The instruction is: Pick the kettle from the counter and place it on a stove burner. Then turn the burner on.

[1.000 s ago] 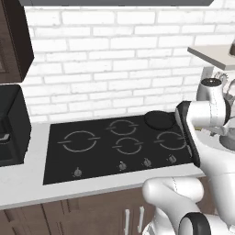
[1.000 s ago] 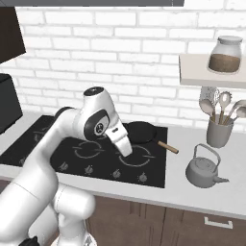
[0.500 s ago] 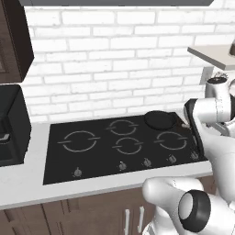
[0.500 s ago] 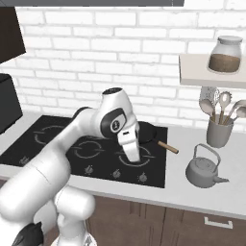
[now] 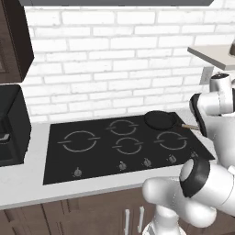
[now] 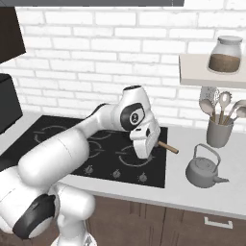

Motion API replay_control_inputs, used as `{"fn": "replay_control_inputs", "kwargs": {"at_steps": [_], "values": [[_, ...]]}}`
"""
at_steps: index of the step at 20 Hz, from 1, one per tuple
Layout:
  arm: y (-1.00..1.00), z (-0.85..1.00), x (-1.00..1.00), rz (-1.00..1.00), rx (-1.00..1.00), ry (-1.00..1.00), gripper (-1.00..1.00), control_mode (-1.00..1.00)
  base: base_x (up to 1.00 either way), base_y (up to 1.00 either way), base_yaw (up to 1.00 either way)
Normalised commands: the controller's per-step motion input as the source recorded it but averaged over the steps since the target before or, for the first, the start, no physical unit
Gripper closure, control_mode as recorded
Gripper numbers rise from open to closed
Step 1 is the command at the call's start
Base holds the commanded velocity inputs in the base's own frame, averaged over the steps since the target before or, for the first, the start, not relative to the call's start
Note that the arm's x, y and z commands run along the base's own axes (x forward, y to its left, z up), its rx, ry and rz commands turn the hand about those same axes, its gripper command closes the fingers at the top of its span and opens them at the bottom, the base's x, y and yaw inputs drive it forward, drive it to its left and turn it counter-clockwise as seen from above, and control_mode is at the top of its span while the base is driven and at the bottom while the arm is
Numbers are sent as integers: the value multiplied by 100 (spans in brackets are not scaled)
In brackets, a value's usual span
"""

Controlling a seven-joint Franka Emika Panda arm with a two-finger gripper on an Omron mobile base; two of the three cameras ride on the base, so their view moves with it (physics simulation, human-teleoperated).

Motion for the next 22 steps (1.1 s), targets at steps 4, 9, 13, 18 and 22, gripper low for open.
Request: {"fn": "replay_control_inputs", "kwargs": {"at_steps": [4,9,13,18,22], "values": [[-41,-10,30,-31,0,0,-100,-100,0,0,0],[-33,-22,13,-27,0,0,-100,-100,0,0,0],[-29,-28,4,-20,0,-2,-100,-100,0,0,0],[-9,-24,2,-11,0,-6,-100,-100,0,0,0],[1,-22,25,-6,-3,-6,-100,-100,0,0,0]]}}
